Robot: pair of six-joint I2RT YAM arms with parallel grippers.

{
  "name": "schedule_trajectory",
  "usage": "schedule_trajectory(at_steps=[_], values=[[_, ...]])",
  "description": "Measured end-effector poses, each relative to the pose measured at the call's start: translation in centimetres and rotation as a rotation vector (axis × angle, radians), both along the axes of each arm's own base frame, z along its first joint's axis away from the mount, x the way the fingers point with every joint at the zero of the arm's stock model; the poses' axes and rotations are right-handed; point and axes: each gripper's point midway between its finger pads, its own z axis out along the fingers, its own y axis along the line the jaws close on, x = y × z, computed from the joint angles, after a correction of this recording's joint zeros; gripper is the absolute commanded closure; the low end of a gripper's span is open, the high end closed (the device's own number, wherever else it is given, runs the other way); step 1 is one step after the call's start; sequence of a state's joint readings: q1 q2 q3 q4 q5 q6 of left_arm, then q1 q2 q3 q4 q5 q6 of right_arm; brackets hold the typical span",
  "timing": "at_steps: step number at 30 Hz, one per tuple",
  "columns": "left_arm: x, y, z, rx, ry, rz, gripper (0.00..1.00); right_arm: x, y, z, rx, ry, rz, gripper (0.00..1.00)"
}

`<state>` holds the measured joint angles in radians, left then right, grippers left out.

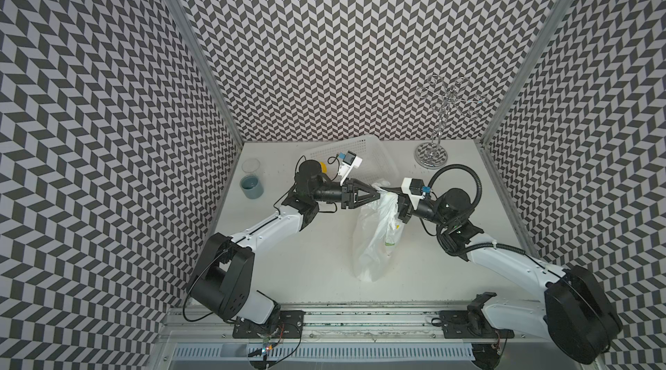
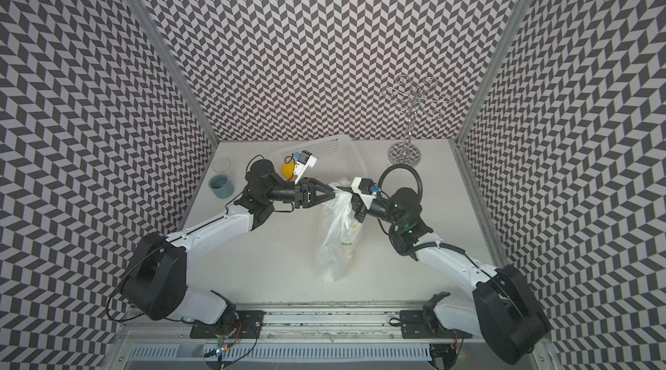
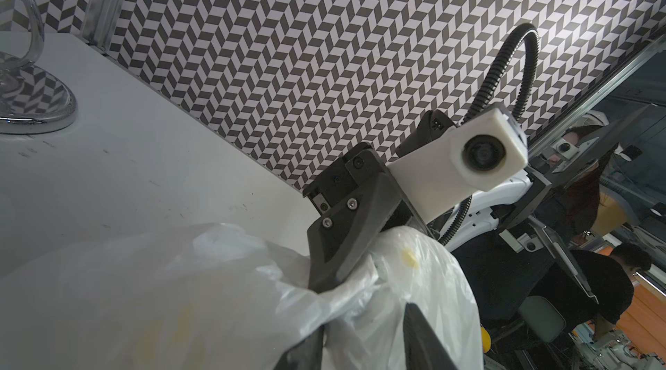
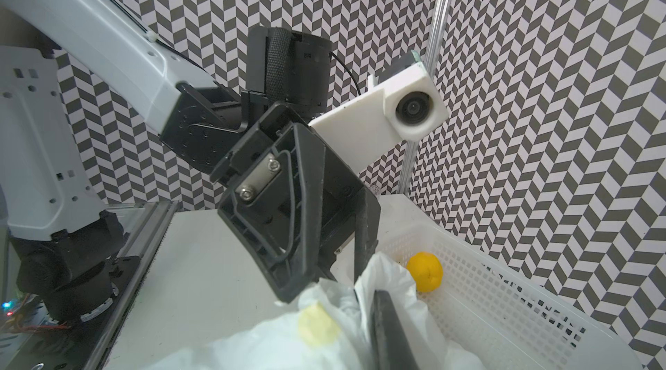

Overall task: Place the peach into a plastic bag & tie a knot
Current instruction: Tie the plastic bag at the center of the board.

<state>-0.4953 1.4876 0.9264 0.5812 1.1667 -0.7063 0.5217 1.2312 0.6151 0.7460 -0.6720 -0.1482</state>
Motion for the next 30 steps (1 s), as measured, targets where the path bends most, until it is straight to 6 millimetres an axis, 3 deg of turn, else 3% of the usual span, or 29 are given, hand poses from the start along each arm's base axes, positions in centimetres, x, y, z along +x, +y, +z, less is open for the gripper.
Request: schedule_trajectory(at_steps=[7, 16, 24, 30], values=[[0.5, 0.4, 0.1, -0.008, 0.01, 0.021, 1.0, -0.1, 0.0, 0.4, 0.008, -0.014, 0.006, 0.8], [0.4, 1.0, 0.2, -0.022, 0.023, 0.033, 1.0, 0.8, -0.7, 0.2, 0.004, 0.002, -0.083, 0.59], [2.2, 3.0, 0.5, -0.036, 0.014, 0.102, 1.0, 1.3, -3.2, 0.1, -0.005, 0.072, -0.236, 0.58], [2.9, 3.6, 0.5, -0.036, 0.013, 0.129, 1.0, -0.1, -5.4, -0.1, 0.013, 0.245, -0.302, 0.62]])
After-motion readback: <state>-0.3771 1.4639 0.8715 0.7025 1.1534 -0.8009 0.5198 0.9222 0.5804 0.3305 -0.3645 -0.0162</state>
